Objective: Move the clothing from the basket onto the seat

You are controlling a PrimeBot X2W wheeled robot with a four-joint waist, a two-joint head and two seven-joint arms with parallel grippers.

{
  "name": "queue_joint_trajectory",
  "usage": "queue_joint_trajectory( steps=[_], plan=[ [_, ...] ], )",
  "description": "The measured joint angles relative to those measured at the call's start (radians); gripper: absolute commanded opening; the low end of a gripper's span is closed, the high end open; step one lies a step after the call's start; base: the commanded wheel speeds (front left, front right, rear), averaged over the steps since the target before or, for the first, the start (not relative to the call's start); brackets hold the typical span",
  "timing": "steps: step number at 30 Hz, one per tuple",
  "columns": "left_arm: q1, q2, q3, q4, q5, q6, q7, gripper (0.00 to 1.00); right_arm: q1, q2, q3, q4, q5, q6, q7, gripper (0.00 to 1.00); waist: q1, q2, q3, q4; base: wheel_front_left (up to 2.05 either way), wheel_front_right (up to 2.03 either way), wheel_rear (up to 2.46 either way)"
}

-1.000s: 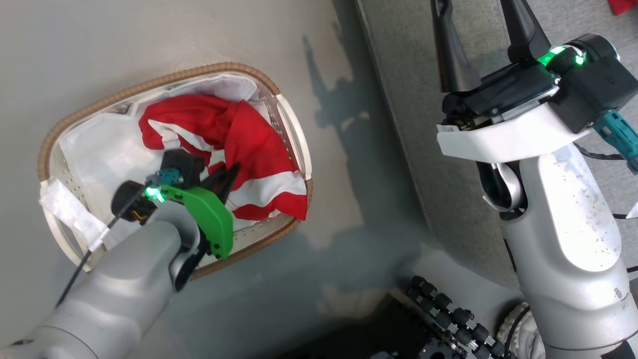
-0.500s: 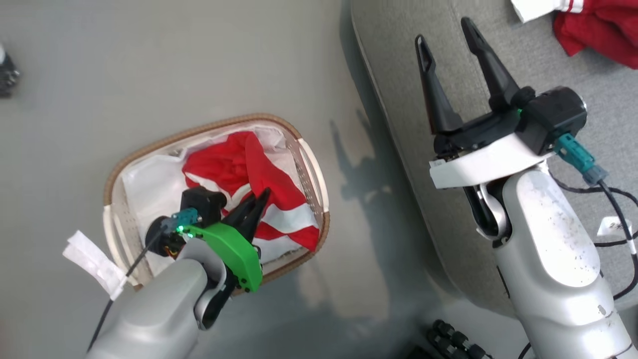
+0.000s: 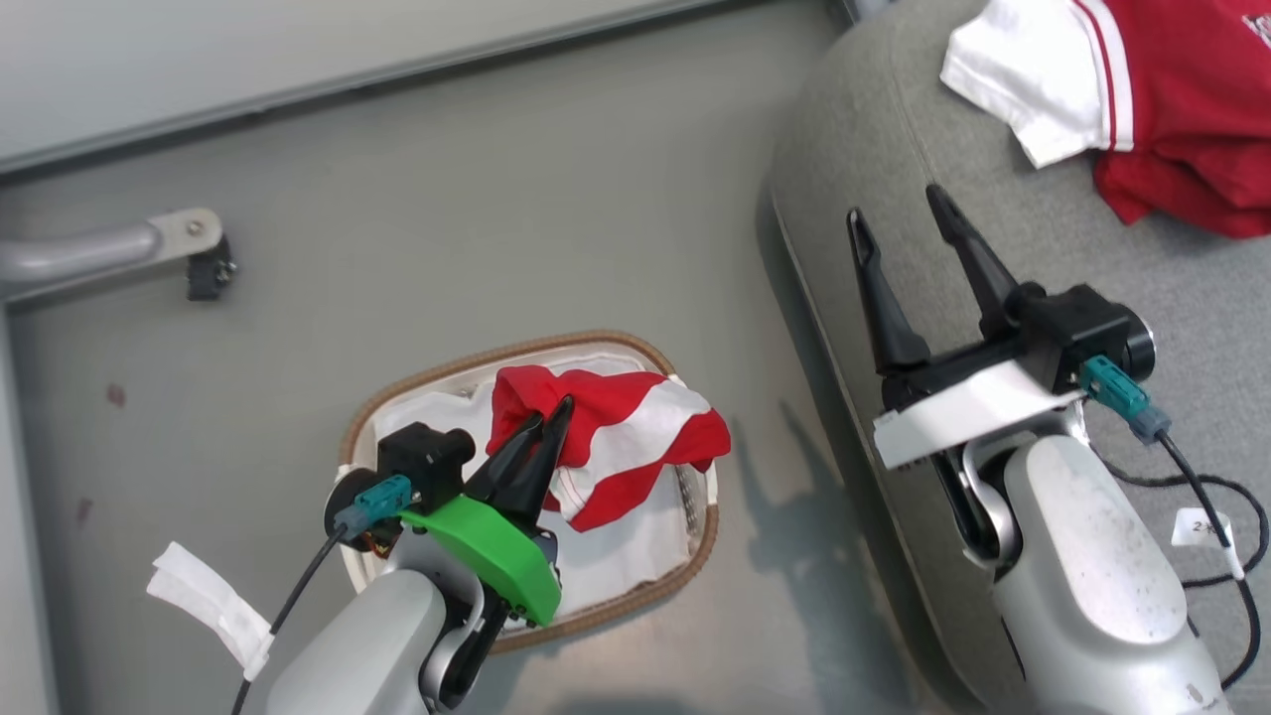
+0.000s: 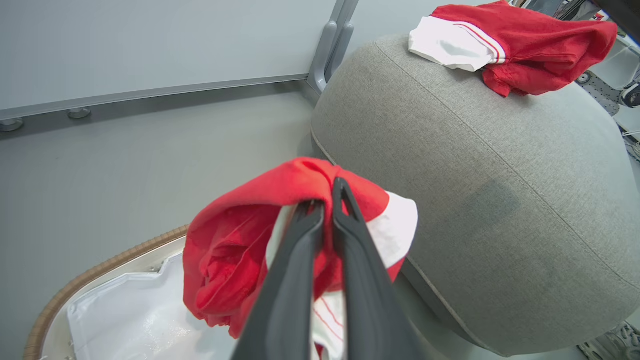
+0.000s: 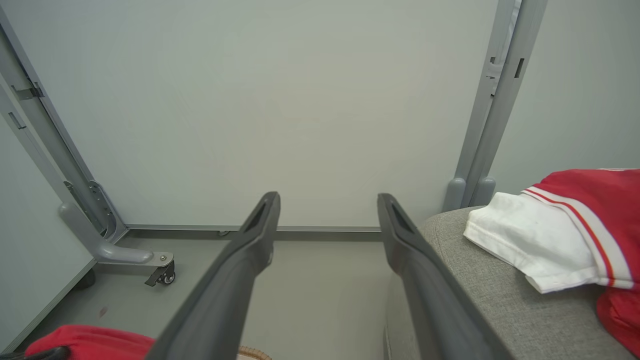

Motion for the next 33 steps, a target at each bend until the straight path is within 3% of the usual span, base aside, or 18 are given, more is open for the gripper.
queue_joint_trajectory(
  steps=[8,21,33],
  plan=[
    [0.078,-0.027,0.107,-0.140,0.111,0.000,0.000,0.00,0.106,0.000,-0.017,0.030,-0.007,0.000,0.000,1.00,0.0000,0.0000,-0.136,0.067,0.00,0.00,0.00],
    [0.095,-0.030,0.198,-0.270,0.163,0.000,0.000,0.00,0.221,0.000,0.007,0.078,-0.004,0.000,0.000,1.00,-0.0001,0.0000,-0.286,0.126,0.00,0.00,0.00],
    [0.104,-0.034,0.200,-0.291,0.170,0.000,0.000,0.00,0.277,-0.018,0.141,0.139,-0.031,0.000,0.000,1.00,-0.0001,0.0000,-0.349,0.167,0.00,0.00,0.00]
  ],
)
